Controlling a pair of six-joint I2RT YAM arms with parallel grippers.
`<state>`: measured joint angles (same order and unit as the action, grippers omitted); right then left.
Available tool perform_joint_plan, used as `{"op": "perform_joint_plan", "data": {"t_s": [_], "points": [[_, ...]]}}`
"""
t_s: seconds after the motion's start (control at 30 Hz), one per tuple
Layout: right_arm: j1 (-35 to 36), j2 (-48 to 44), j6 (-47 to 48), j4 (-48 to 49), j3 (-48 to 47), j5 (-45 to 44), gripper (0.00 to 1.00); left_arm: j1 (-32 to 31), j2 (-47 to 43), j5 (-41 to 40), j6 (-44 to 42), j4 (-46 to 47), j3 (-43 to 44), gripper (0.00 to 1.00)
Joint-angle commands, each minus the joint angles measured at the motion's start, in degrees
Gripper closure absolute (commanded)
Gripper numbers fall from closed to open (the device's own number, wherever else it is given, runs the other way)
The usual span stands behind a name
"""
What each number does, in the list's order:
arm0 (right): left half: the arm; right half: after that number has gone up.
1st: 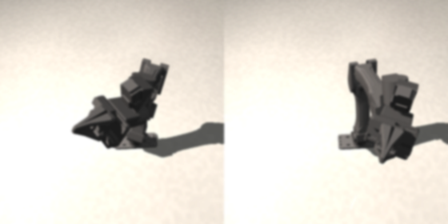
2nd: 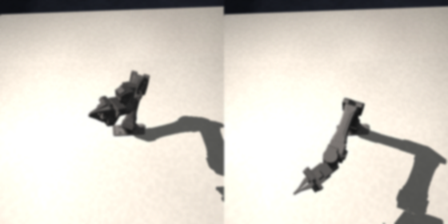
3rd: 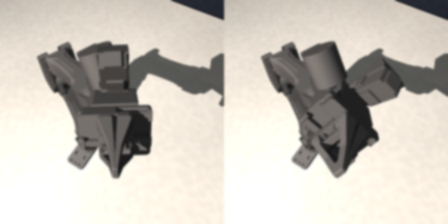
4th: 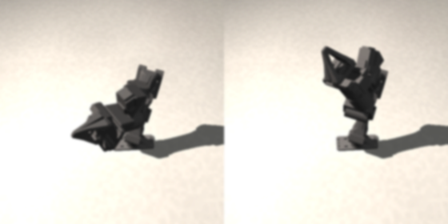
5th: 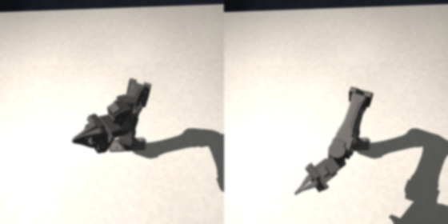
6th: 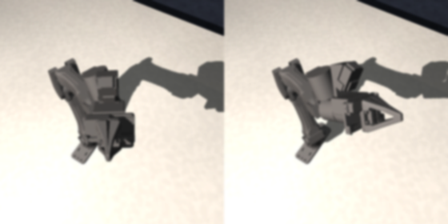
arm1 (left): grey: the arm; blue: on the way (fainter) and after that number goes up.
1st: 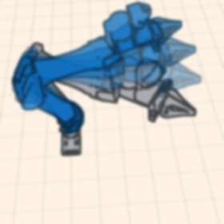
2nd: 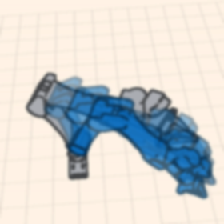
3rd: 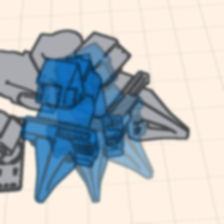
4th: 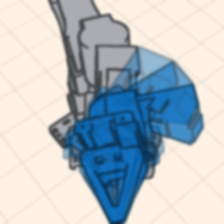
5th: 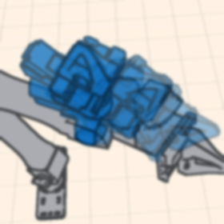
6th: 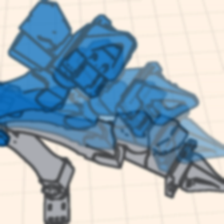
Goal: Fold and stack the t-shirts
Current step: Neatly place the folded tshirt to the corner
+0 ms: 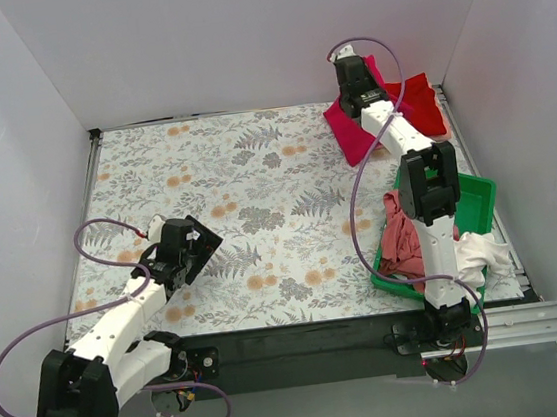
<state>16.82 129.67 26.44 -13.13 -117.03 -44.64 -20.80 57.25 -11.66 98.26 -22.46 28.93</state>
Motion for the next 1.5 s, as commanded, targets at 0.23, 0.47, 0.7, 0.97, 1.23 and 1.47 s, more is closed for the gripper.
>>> {"op": "perform_joint_plan", "data": {"t_s": [0.23, 0.47, 0.7, 0.97, 1.23, 1.47], "points": [[-0.7, -1.1, 5.2, 10.6, -5.4, 1.5, 0.99, -0.1, 2.1, -0.3, 1.3, -0.9, 1.0, 0.06], [-0.8, -3.0, 4.5, 10.6, -6.5, 2.8, 0.99, -0.2, 0.7, -0.8, 1.4, -1.3, 0.8, 0.06], [-0.8, -6.1, 3.4, 10.6, -6.9, 4.5, 0.99, -0.2, -1.3, -1.9, 1.6, -2.2, 0.4, 0.06], [-0.8, -7.7, 3.4, 10.6, -8.7, 4.8, 0.99, -0.2, -1.4, -2.7, 1.8, -2.5, 0.5, 0.06], [-0.8, -9.2, 4.2, 10.6, -8.2, 4.7, 0.99, -0.1, -1.4, -3.0, 1.7, -2.6, 0.8, 0.06], [-1.1, -8.5, 5.5, 10.9, -8.5, 3.5, 0.99, -0.2, -1.1, -3.4, 1.8, -2.9, 1.4, 0.06]]}}
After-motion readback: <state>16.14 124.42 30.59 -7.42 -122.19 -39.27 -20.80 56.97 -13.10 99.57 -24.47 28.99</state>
